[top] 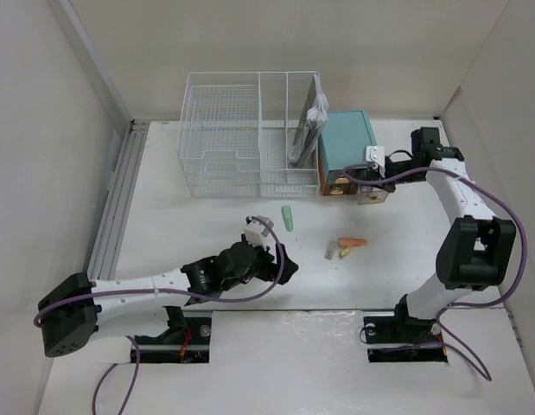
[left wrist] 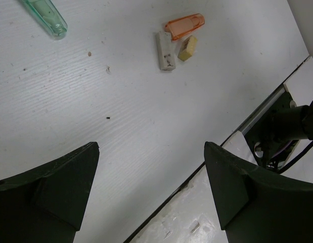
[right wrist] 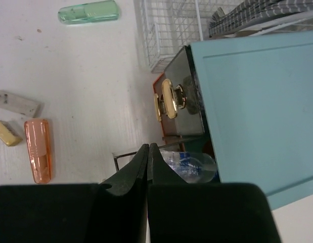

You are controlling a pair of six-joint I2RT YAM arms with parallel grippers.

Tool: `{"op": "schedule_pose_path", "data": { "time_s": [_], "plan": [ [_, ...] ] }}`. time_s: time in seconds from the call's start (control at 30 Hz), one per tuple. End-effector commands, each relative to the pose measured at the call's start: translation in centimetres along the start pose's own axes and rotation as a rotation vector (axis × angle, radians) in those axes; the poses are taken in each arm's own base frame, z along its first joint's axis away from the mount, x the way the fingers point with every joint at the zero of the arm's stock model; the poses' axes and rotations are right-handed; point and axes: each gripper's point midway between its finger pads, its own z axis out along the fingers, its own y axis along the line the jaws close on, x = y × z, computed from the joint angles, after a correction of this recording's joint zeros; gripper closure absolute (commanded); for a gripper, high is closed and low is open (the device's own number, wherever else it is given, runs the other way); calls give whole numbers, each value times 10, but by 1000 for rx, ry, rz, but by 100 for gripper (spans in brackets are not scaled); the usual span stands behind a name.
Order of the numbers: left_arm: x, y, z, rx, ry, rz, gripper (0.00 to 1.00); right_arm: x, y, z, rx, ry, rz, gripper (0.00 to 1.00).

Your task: Organize the desk

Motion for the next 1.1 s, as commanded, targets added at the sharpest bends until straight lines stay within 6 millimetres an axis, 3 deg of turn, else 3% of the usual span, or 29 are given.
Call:
{"op": "schedule_pose_path", "data": {
  "time_s": [0.0,0.03,0.07,0.1,0.17,0.3,0.47,0.6,0.63,0.83,0.93,0.97,1.07],
  "plan": [
    [-15,-11,0,37,-48,-3,18,-31,2,-10,12,-96,-84,100],
    [-15,-11,0,37,-48,-3,18,-40,24,-9,-62,-144,-40,100],
    [-15,-11,0,37,-48,-3,18,-43,32,-10,-99,-156,-49,100],
    [-14,-9,-1,32,-41,-1,18,-42,28,-11,-131,-154,-147,100],
    [-16,-11,-2,37,-48,-3,18,-38,39,-10,-195,-127,-89,100],
    [-17,-9,-3,30,-53,-3,18,-25,59,-9,-237,-74,-167,100],
    [-17,-10,-2,30,-53,-3,18,-11,64,-7,-267,-30,-134,100],
    [-16,-9,3,25,-48,20,18,7,48,-8,-189,63,-48,100],
    [-18,-12,5,26,-49,20,18,11,31,-8,-126,85,-77,100],
    [-25,-20,28,-4,-32,46,18,31,-3,-14,61,209,45,100],
    [-42,-27,44,-5,-63,32,21,39,-20,-12,155,216,99,100],
    [-51,-35,48,9,-80,28,23,34,-35,-14,221,218,67,100],
    [-66,-37,66,9,-121,29,24,34,-49,-14,296,229,117,100]
  ]
}}
